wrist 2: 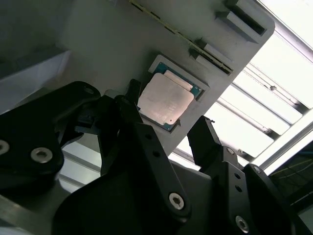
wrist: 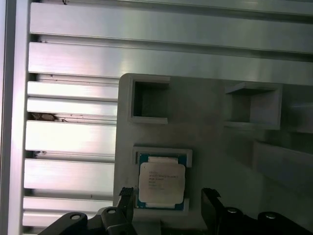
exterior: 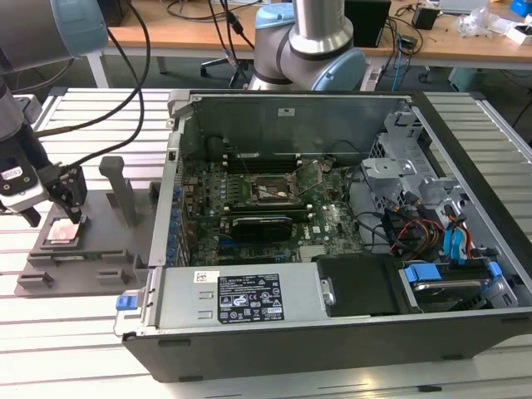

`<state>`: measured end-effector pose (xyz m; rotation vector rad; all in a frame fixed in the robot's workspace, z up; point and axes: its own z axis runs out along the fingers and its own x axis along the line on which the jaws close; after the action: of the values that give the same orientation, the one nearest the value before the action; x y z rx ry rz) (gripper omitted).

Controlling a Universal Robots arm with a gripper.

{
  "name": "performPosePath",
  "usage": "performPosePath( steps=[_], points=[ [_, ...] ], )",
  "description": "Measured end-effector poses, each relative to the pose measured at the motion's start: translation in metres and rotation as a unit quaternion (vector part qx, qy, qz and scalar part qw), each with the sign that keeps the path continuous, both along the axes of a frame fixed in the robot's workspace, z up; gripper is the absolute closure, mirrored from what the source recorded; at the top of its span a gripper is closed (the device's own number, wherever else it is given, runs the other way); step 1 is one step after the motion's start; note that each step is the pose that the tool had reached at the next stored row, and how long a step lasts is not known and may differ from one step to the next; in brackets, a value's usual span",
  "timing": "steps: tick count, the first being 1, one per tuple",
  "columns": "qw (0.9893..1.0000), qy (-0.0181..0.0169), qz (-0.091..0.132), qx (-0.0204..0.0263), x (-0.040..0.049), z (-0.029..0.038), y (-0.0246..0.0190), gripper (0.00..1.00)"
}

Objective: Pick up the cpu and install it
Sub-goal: 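Pick up the cpu and move it towards the insertion slot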

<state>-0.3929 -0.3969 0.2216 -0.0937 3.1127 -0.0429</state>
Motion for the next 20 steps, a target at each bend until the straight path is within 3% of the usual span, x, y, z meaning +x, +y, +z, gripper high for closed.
performPosePath(
  steps=[20],
  points=[
    [1.0000,0.0000,0.003,0.0000,0.0000,-0.0072,0.0000,0.34]
  ],
)
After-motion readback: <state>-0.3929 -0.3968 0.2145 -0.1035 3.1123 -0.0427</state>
